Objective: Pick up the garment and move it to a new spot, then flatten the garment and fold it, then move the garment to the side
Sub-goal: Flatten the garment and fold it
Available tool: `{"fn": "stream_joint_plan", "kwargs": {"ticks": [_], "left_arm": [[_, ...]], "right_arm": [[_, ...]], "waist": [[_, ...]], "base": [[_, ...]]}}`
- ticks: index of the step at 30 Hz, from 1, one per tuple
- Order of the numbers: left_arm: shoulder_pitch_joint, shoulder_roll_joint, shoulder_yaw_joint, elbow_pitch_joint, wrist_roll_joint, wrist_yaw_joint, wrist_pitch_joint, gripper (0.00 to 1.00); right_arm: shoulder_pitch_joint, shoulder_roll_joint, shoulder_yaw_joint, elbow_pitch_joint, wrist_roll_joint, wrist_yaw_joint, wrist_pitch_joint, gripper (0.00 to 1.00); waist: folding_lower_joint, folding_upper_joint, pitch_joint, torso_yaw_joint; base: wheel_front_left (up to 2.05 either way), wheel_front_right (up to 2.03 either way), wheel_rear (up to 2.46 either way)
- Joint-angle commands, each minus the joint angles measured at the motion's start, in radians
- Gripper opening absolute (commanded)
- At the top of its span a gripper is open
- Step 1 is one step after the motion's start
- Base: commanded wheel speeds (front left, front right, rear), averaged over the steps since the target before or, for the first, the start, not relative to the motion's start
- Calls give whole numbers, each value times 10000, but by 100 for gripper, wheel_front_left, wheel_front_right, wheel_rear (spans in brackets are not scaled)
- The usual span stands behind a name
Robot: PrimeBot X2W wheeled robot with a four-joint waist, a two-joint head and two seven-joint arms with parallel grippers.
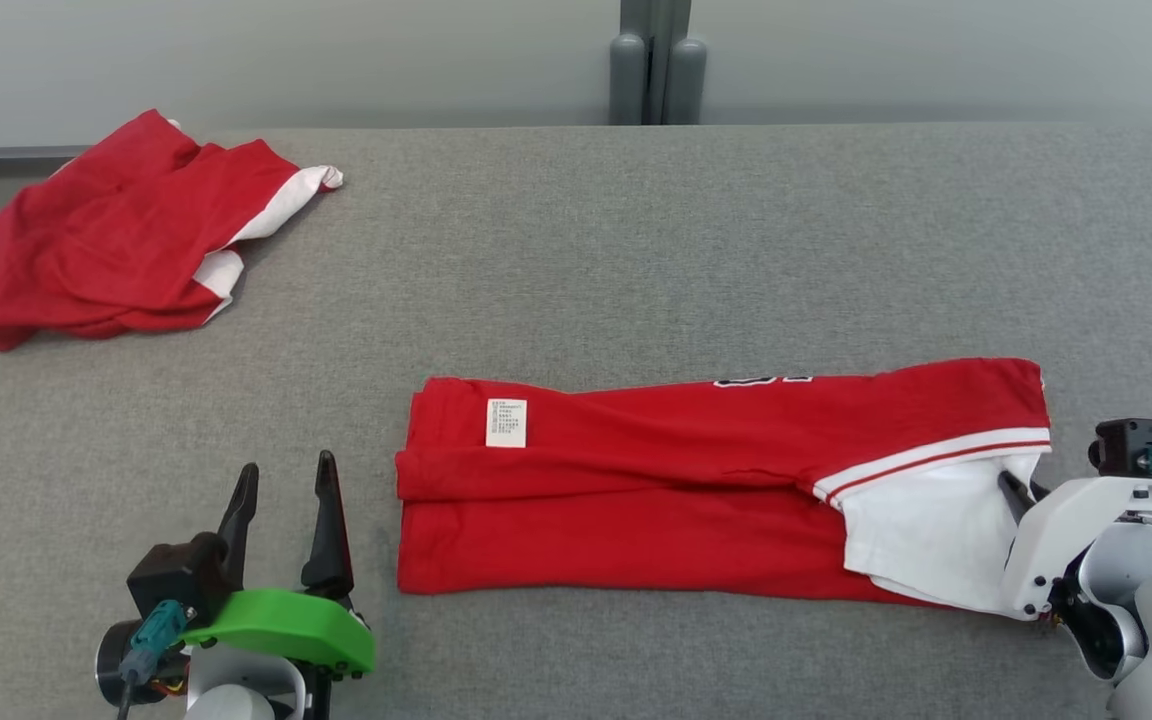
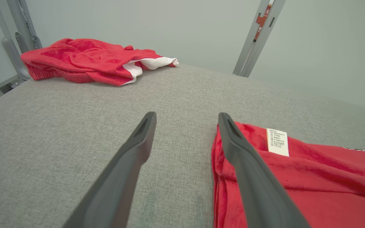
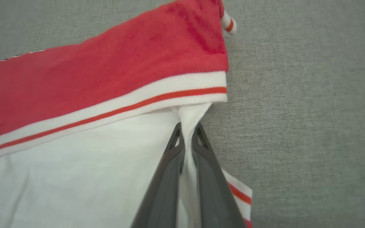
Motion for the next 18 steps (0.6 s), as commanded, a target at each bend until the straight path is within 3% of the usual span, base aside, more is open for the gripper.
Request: {"fn": "stream_joint_plan", "kwargs": {"ticks": [1,10,18], "left_arm": [[55,72,26,-24,22,11,-4,100],[33,55,-38,-52,-26,35,22,100],[-119,50,-133,8,-37,70,45,100]], "right_arm": [[-183,-208,-129,-1,45,-17,-122,0],[156,-862,-1245,-695,232,-17,46,0],[764,-231,-1744,-2079,508,-14,282,0]], "waist": [[0,0,-29,-268],[0,0,-27,-973],[0,0,46,-1191]], "base": [[0,0,0],[0,0,0],[0,0,0]]}}
